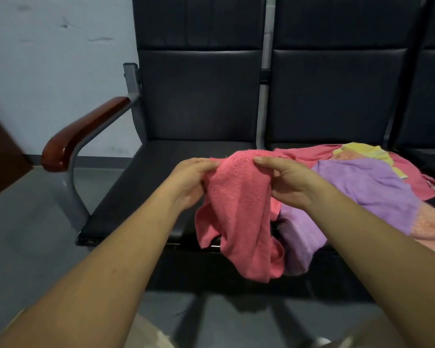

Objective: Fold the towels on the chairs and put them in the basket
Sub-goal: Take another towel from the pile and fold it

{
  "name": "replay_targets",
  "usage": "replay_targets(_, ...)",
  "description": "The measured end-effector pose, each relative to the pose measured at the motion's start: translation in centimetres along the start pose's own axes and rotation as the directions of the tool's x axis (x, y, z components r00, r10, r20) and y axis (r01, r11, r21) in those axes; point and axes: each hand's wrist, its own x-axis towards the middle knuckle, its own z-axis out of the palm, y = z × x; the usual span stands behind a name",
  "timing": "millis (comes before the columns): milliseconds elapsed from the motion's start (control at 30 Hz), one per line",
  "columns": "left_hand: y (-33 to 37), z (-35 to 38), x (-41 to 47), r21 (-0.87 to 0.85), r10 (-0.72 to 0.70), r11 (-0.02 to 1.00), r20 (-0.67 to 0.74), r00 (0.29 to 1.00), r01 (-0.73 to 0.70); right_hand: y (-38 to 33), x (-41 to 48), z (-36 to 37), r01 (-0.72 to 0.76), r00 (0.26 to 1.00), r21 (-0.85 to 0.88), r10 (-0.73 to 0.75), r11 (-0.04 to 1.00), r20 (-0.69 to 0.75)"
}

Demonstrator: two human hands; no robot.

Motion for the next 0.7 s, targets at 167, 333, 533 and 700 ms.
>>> replay_targets(167,0.3,-1.2,0.5,0.44,0.181,0.888,-0.076,0.981,-0.13,-0.3,0.1,-0.4,-0.025,0.999,0.009,0.026,1.0,-0.033)
replay_targets(333,-0.3,-1.3,0.3,0.832,0.325,0.525,-0.001,0.946,-0.18,1.1,1.2,-1.7,-0.001,0.957,-0.385,-0.11,0.923,-0.268)
replay_targets(533,-1.0,-0.7,0.1,0.614,0.141,0.755,0.192,0.971,-0.231,1.5,0.8,0.2,-0.135,0.96,-0.632,-0.057,0.763,-0.274)
replay_targets(700,-0.5,0.3,-0.5,0.196,0.101,0.971,0.185,0.977,-0.138,2.7,0.8,0.9,0.091,0.968,-0.774,-0.238,0.626,-0.079)
